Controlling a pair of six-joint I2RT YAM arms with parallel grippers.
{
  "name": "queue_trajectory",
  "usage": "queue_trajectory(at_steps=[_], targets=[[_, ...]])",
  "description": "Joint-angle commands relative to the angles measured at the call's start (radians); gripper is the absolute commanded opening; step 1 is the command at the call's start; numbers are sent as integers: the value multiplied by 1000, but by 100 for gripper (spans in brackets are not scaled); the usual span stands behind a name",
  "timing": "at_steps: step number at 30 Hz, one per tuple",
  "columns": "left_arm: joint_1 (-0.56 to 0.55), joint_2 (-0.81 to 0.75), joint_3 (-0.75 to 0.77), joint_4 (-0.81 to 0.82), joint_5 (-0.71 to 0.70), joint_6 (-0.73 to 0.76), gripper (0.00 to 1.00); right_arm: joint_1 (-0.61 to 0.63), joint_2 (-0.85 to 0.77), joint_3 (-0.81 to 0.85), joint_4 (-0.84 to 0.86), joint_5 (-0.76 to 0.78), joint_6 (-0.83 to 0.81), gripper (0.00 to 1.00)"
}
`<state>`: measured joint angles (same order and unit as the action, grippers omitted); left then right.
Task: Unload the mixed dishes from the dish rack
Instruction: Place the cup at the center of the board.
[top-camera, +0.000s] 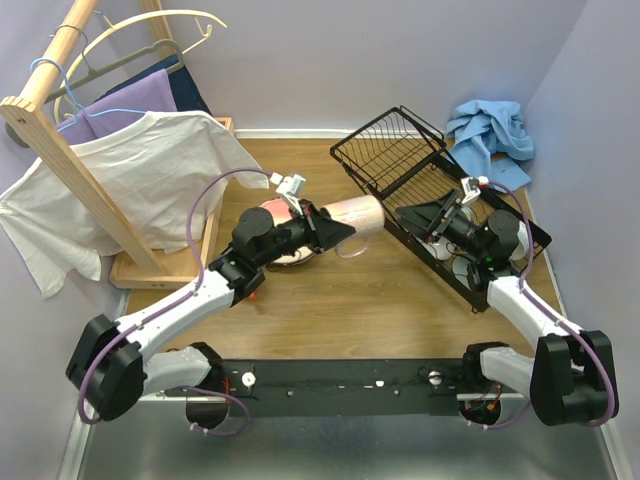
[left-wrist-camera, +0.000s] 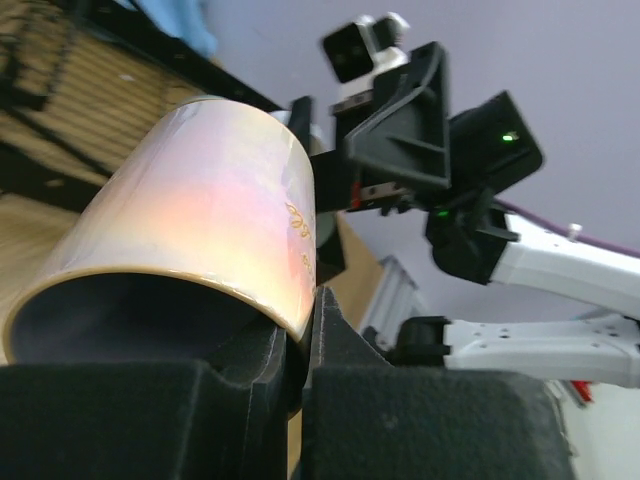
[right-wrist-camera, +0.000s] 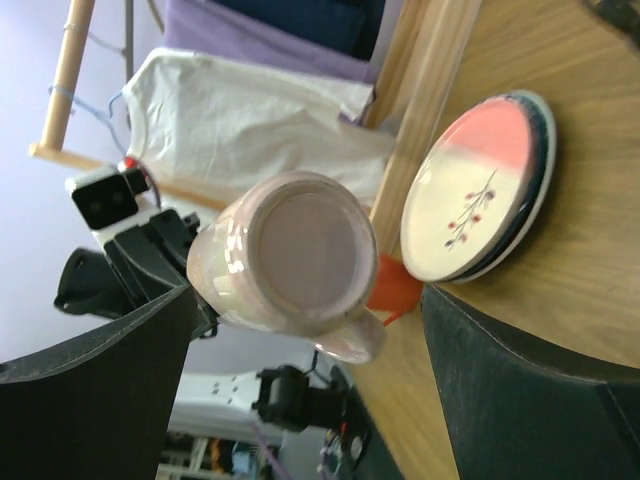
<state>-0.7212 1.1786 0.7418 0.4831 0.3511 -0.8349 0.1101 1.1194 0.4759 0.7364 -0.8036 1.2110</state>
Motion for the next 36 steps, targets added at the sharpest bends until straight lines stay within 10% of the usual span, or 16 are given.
queue_trajectory(at_steps=[1,16,36], targets=[[23,-141,-18,-144,-99,132,0,-18,19,35,-49,57,-105,100],[22,-123,304,-1156,-327,339,0,-18,19,257,-640,181,-608,100],[-70,150,392,-1419,-515,338,0,-16,33,244,-692,225,-596,100]])
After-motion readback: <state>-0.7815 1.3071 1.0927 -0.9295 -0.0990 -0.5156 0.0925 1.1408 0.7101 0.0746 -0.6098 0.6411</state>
